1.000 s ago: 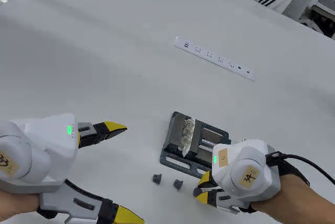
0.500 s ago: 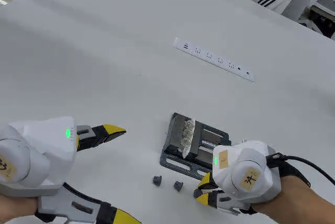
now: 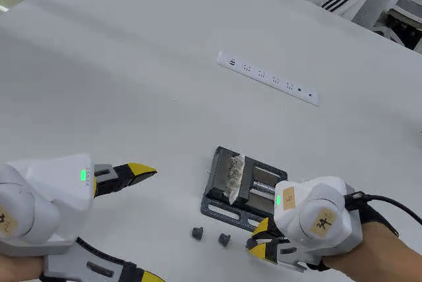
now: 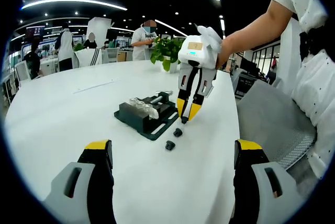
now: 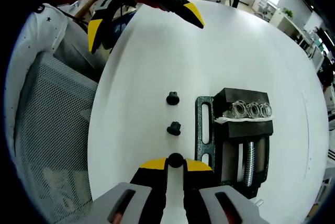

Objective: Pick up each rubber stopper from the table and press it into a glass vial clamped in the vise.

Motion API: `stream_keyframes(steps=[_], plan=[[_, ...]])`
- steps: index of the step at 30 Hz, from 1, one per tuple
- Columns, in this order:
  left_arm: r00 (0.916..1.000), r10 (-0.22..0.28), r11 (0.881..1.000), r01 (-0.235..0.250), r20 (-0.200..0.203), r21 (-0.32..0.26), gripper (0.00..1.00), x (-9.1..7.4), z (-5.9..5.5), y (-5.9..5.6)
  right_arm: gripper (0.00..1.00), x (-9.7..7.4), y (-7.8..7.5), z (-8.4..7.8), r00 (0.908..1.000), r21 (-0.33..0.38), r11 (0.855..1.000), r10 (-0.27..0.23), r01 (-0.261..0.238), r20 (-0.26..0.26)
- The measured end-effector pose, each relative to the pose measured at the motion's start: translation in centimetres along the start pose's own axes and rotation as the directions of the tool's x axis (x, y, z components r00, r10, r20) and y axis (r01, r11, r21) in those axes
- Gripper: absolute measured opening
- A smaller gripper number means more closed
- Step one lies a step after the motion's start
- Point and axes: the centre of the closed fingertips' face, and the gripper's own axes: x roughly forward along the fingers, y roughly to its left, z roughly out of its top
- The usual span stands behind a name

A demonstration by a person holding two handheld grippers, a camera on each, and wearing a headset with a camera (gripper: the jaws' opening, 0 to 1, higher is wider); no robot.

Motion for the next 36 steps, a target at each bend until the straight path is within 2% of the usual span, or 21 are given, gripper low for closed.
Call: stream_keyframes(steps=[11,25,32,36], plan=[[1.0,0.0,1.0,0.0,0.007,-0.001,0.96,0.1,0.0,-0.2,0.06,-2.1,-0.7,1.6,0.9992,0.015,1.0,-0.014,0.013,0.038],[0.9999,0.006,1.0,-0.006,0.015,-0.005,0.96,-0.1,0.1,-0.1,0.06,-4.2,-3.6,3.6,0.9966,0.002,0.999,-0.047,0.047,0.067],[0.9999,0.006,1.0,-0.006,0.016,-0.005,0.96,-0.1,0.1,0.0,0.06,-4.7,-5.5,4.4,0.995,-0.01,0.998,-0.067,0.068,0.073],[0.9998,0.008,1.0,-0.008,0.016,-0.007,0.96,-0.2,0.1,0.1,0.06,-4.9,-6.1,4.8,0.9947,-0.019,0.997,-0.071,0.073,0.073]])
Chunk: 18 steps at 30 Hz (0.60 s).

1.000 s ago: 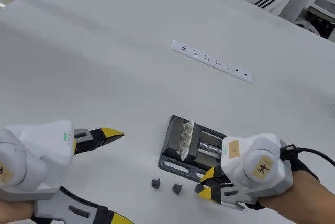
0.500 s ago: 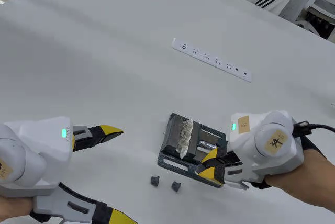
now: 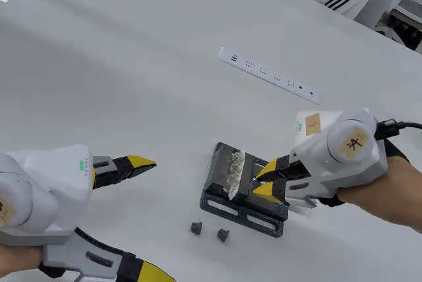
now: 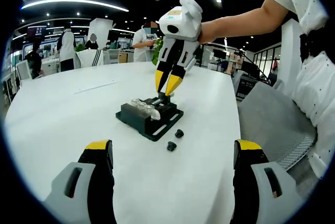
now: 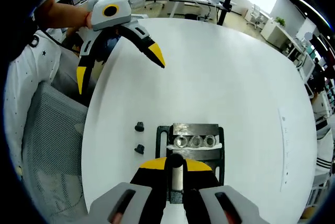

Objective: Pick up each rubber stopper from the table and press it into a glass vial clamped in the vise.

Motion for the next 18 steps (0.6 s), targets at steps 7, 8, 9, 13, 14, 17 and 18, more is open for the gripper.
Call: stream_keyframes(steps=[7,8,9,13,14,17,18], plan=[[1.0,-0.004,1.0,0.004,-0.003,-0.003,0.96,0.1,-0.2,0.0,0.06,0.0,-1.2,0.6,1.0,-0.018,1.0,-0.006,0.006,-0.005],[1.0,-0.004,1.0,0.004,-0.004,-0.004,0.95,0.1,-0.2,0.0,0.06,0.0,-1.4,0.7,1.0,-0.019,1.0,-0.007,0.007,-0.005],[1.0,-0.005,1.0,0.005,-0.004,-0.005,0.95,0.0,-0.2,0.0,0.06,0.0,-1.7,0.8,1.0,-0.02,1.0,-0.007,0.007,-0.006],[1.0,-0.004,1.0,0.004,-0.006,-0.007,0.95,0.0,-0.3,0.1,0.06,0.2,-2.6,1.2,0.9999,-0.019,1.0,-0.01,0.01,-0.001],[1.0,-0.004,1.0,0.004,-0.007,-0.007,0.95,0.0,-0.4,0.2,0.06,0.3,-2.7,1.4,0.9999,-0.018,1.0,-0.011,0.011,0.001],[1.0,-0.004,1.0,0.004,-0.006,-0.01,0.95,0.0,-0.4,0.3,0.06,0.4,-3.3,1.5,0.9999,-0.015,1.0,-0.013,0.013,0.0],[1.0,-0.004,1.0,0.004,-0.006,-0.01,0.95,0.0,-0.4,0.3,0.06,0.5,-3.4,1.6,0.9999,-0.017,1.0,-0.014,0.014,-0.001]])
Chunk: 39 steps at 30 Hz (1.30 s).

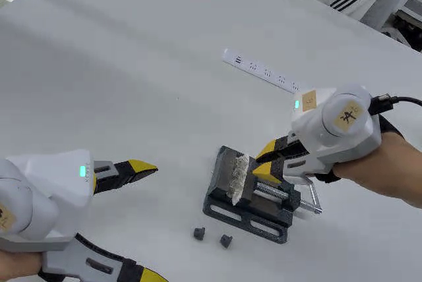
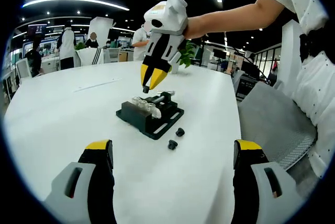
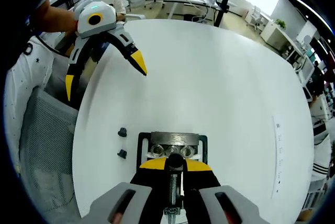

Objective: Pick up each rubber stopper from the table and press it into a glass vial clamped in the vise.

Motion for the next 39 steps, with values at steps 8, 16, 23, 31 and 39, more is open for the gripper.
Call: stream_keyframes(steps=[8,16,23,31,39], plan=[[1.0,-0.006,1.0,0.006,-0.001,0.0,0.95,0.2,0.0,0.3,0.06,0.6,-0.9,0.0,0.9999,0.026,1.0,0.006,-0.007,0.01],[1.0,-0.006,1.0,0.006,0.0,-0.004,0.95,0.4,-0.1,0.4,0.06,1.2,-1.3,0.0,0.9999,0.029,0.999,0.015,-0.015,0.005],[1.0,-0.003,1.0,0.003,0.001,-0.006,0.95,0.3,-0.2,0.6,0.06,1.6,-1.4,0.1,0.9997,0.029,0.999,0.024,-0.024,0.001],[1.0,0.002,1.0,-0.002,0.005,-0.01,0.95,0.3,-0.2,0.7,0.06,1.7,-1.5,0.0,0.9996,0.029,0.999,0.028,-0.028,-0.005],[1.0,0.002,1.0,-0.002,0.009,-0.012,0.95,0.5,-0.2,0.8,0.06,1.8,-1.5,-0.1,0.9994,0.03,0.999,0.033,-0.033,-0.007]])
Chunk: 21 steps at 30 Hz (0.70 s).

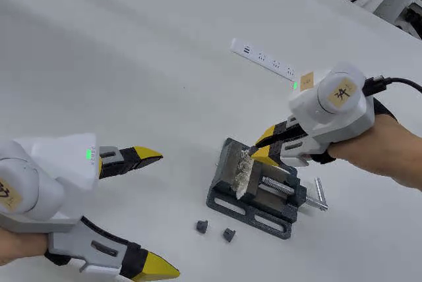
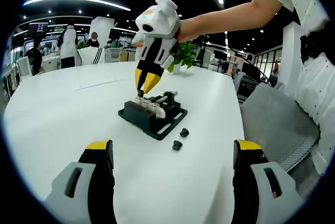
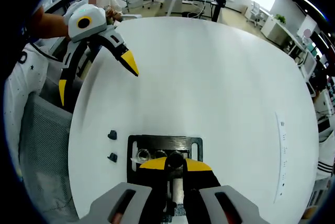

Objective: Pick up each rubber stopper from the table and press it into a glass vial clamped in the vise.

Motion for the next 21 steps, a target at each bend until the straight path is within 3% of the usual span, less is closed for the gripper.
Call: stream_keyframes(steps=[21], plan=[[1.0,-0.002,1.0,0.002,0.003,-0.008,0.95,0.11,-0.1,0.02,0.06,0.47,-0.26,-0.18,0.9997,-0.011,1.0,-0.001,0.001,-0.023]])
